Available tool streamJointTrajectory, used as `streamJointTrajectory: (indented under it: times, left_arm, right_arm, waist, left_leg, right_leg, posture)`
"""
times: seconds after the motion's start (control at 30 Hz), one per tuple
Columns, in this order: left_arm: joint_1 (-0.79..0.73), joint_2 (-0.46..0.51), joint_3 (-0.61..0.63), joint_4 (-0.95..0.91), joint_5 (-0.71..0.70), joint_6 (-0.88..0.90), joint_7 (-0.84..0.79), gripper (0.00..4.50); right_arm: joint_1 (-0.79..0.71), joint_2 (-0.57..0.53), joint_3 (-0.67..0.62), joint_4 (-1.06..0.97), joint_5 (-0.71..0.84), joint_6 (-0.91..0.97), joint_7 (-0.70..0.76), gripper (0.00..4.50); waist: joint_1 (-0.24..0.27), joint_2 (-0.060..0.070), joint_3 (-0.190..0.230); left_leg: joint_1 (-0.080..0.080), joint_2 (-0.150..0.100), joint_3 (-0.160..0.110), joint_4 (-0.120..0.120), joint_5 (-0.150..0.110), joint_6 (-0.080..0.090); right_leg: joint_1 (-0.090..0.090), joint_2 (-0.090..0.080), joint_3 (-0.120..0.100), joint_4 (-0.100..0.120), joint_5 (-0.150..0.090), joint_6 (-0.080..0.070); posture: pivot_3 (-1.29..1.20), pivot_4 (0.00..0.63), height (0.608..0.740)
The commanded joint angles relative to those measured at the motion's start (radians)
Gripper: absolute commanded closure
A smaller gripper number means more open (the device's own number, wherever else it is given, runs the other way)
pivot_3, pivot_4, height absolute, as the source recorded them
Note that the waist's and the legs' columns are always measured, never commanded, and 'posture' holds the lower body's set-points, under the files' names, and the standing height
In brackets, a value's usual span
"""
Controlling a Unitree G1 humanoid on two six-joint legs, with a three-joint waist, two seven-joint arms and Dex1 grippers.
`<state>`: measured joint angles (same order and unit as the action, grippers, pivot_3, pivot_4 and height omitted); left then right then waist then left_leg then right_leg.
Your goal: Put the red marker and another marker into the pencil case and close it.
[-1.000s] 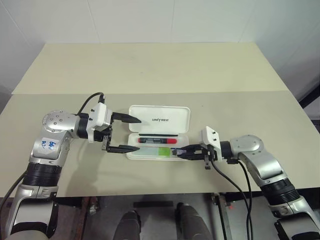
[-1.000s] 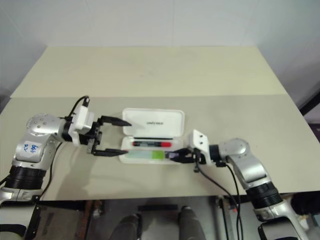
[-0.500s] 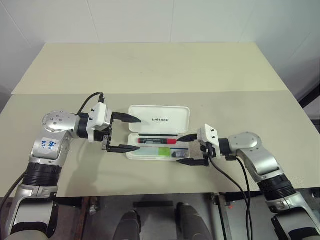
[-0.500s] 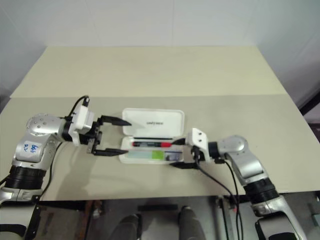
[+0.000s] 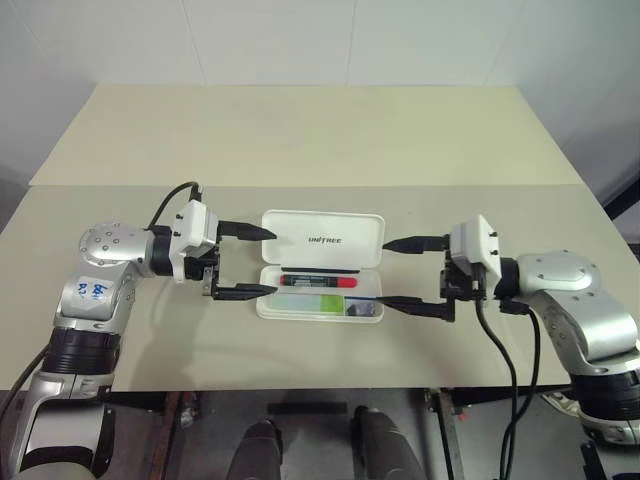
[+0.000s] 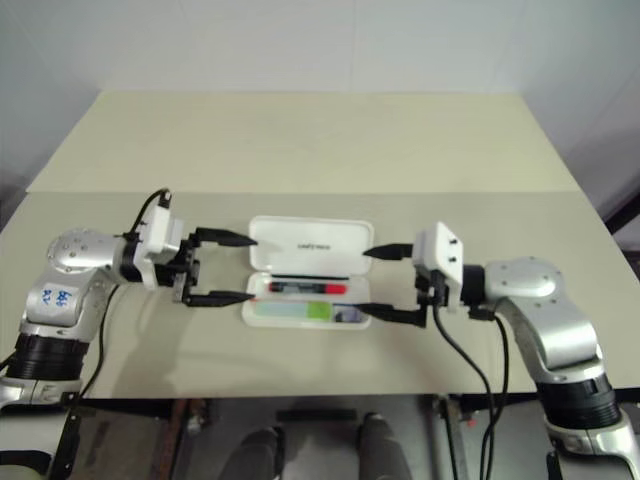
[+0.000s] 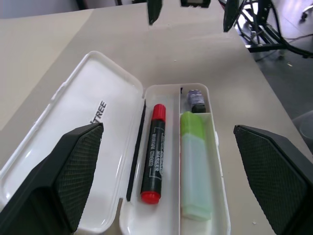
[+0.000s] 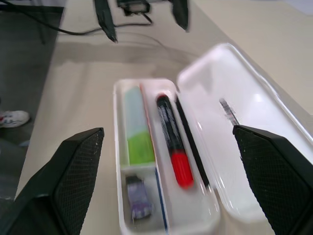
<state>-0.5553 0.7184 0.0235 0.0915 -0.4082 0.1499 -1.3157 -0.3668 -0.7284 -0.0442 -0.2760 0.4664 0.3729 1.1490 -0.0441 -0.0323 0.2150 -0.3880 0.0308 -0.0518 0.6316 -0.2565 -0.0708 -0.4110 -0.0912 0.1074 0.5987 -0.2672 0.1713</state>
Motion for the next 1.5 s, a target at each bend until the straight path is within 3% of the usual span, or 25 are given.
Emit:
streamJointTrajectory:
  times: [0.03,0.17,0.3,0.57,0.63,0.77,0.97,1.07,1.27,1.5]
  left_arm:
    - [0.023,0.007,0.042,-0.012,-0.017,-0.008,0.024,0.0]
    - [0.034,-0.002,0.063,0.028,-0.016,-0.038,0.034,0.0]
    - [0.024,-0.015,0.067,0.056,-0.022,-0.039,0.038,1.19]
    - [0.017,-0.027,0.065,0.059,-0.021,-0.047,0.032,4.04]
    - [0.017,-0.027,0.066,0.057,-0.02,-0.049,0.033,4.46]
    - [0.019,-0.037,0.08,0.054,-0.016,-0.057,0.068,4.46]
    - [-0.048,-0.116,0.222,0.124,-0.025,-0.076,0.342,4.46]
    - [-0.067,-0.125,0.264,0.166,-0.026,-0.082,0.406,4.46]
    - [-0.088,-0.116,0.236,0.279,0.043,-0.085,0.46,4.46]
    - [-0.147,-0.178,0.157,0.407,0.094,-0.091,0.471,4.46]
  right_arm:
    - [0.056,-0.047,-0.114,-0.015,0.017,-0.02,-0.027,0.05]
    - [0.1,-0.081,-0.183,0.025,0.005,-0.048,-0.041,0.05]
    - [0.1,-0.089,-0.195,0.044,-0.006,-0.07,-0.055,0.0]
    - [0.096,-0.091,-0.182,0.045,-0.011,-0.087,-0.067,0.0]
    - [0.094,-0.09,-0.183,0.048,-0.01,-0.087,-0.07,0.0]
    - [0.093,-0.092,-0.183,0.053,-0.009,-0.087,-0.07,0.0]
    - [0.1,-0.095,-0.188,0.06,-0.012,-0.09,-0.071,0.0]
    - [0.106,-0.098,-0.192,0.059,-0.011,-0.09,-0.07,0.0]
    - [0.102,-0.1,-0.195,0.051,-0.011,-0.086,-0.081,0.0]
    - [0.099,-0.094,-0.196,0.029,-0.005,-0.083,-0.105,0.0]
  waist:
    - [0.002,0.0,0.0]
    - [0.001,0.0,0.0]
    - [0.0,0.0,0.0]
    - [0.002,0.0,0.0]
    - [0.002,0.0,0.0]
    - [0.002,0.0,0.0]
    - [0.009,0.0,0.0]
    - [0.008,0.0,0.0]
    - [0.014,0.0,0.0]
    - [0.018,0.0,0.0]
  left_leg:
    - [0.0,0.0,0.0,0.0,0.0,0.0]
    - [0.0,0.0,0.0,0.0,0.0,0.0]
    - [0.001,0.0,0.001,0.0,0.0,0.0]
    - [0.0,0.0,0.001,0.0,0.0,0.0]
    - [0.0,0.0,0.001,0.0,0.0,0.0]
    - [0.0,0.0,0.001,0.0,0.0,0.0]
    - [0.0,0.0,0.001,0.0,0.0,0.0]
    - [0.001,0.0,0.001,0.0,0.0,0.0]
    - [0.0,0.0,0.001,0.0,0.0,0.0]
    - [0.0,0.0,0.001,0.0,0.0,0.0]
  right_leg:
    - [0.0,0.0,0.0,0.0,0.0,0.0]
    - [0.0,0.0,0.0,0.0,0.0,0.0]
    - [0.0,0.0,0.0,0.0,0.0,0.0]
    - [0.0,0.0,0.0,-0.001,0.0,0.0]
    - [0.0,0.0,0.0,-0.001,0.0,0.0]
    - [0.0,0.0,0.0,-0.001,0.0,0.0]
    - [0.0,0.0,0.0,-0.001,0.001,0.0]
    - [0.0,0.0,0.0,-0.001,0.001,0.001]
    - [0.0,0.0,0.0,-0.002,0.001,0.001]
    - [0.001,0.0,0.0,-0.002,0.001,0.001]
  posture:
    - [0.0,0.15,0.74]
    - [0.0,0.15,0.74]
    - [0.0,0.15,0.74]
    - [0.0,0.15,0.74]
    - [0.0,0.15,0.74]
    - [0.0,0.15,0.74]
    - [0.0,0.15,0.74]
    - [0.0,0.15,0.74]
    - [0.0,0.15,0.74]
    - [0.0,0.15,0.74]
